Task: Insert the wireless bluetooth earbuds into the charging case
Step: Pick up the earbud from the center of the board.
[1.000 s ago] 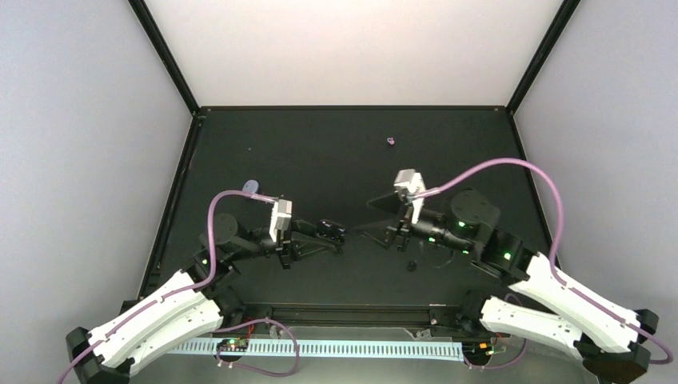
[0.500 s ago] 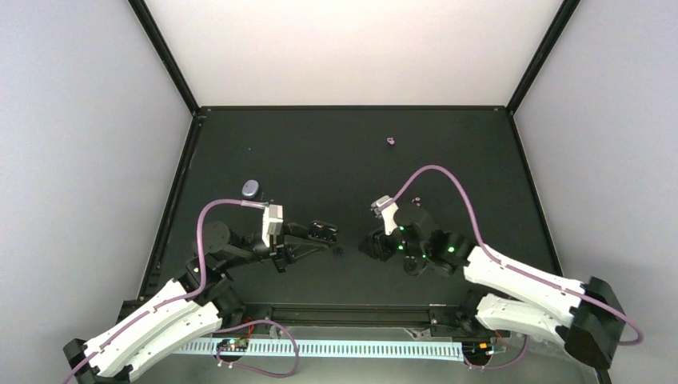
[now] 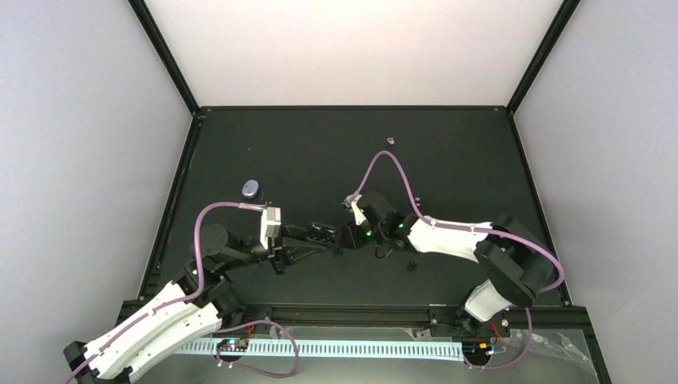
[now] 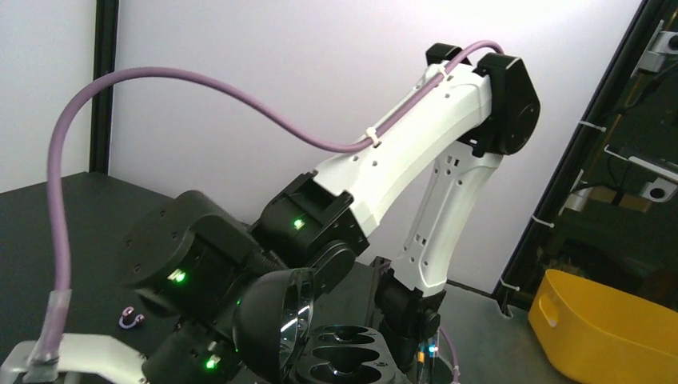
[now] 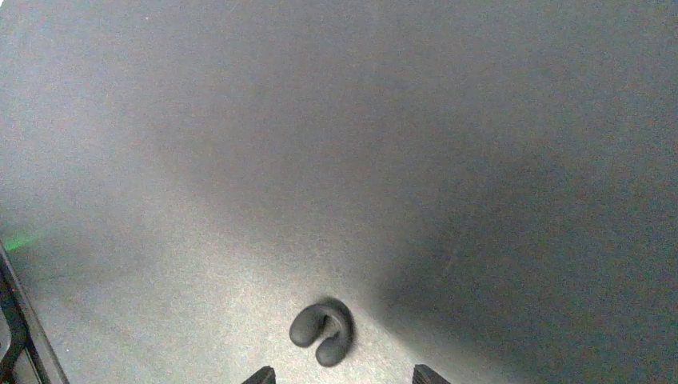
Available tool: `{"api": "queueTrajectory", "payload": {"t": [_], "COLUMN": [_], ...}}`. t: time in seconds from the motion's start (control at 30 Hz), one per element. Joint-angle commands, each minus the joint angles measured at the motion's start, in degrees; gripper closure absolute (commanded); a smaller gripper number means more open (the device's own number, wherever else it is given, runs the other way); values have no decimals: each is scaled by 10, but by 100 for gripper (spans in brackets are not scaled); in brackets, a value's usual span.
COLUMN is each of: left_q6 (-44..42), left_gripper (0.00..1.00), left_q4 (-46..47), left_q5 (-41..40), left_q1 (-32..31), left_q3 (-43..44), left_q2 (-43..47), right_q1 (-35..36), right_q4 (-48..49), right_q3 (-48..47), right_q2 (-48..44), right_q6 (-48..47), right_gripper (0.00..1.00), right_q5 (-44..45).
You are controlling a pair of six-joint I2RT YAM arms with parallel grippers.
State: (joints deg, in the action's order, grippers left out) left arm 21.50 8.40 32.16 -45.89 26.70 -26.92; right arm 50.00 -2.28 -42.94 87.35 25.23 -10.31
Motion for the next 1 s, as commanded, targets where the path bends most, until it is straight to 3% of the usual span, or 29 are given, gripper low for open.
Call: {"api": "queueTrajectory", "payload": {"t": [0.0,0.63,0.97], "left_q6": [-8,-10,-12], "left_gripper": [98,98,98], "left_q4": [2,7,6], "left_q5": [1,1,1], "left_q1": [0,0,-1], "left_q3": [-2,-8,-8], "left_q2": [11,15,15], "right_q1": [-3,-3,-3], "right_q4": [47,103,97], "right_q3": [-17,-10,9], "right_q2": [28,95,65], "right_q6": [19,62,75], "right_gripper": [57,58,56], "right_q5": [-44,-112,-45]}}
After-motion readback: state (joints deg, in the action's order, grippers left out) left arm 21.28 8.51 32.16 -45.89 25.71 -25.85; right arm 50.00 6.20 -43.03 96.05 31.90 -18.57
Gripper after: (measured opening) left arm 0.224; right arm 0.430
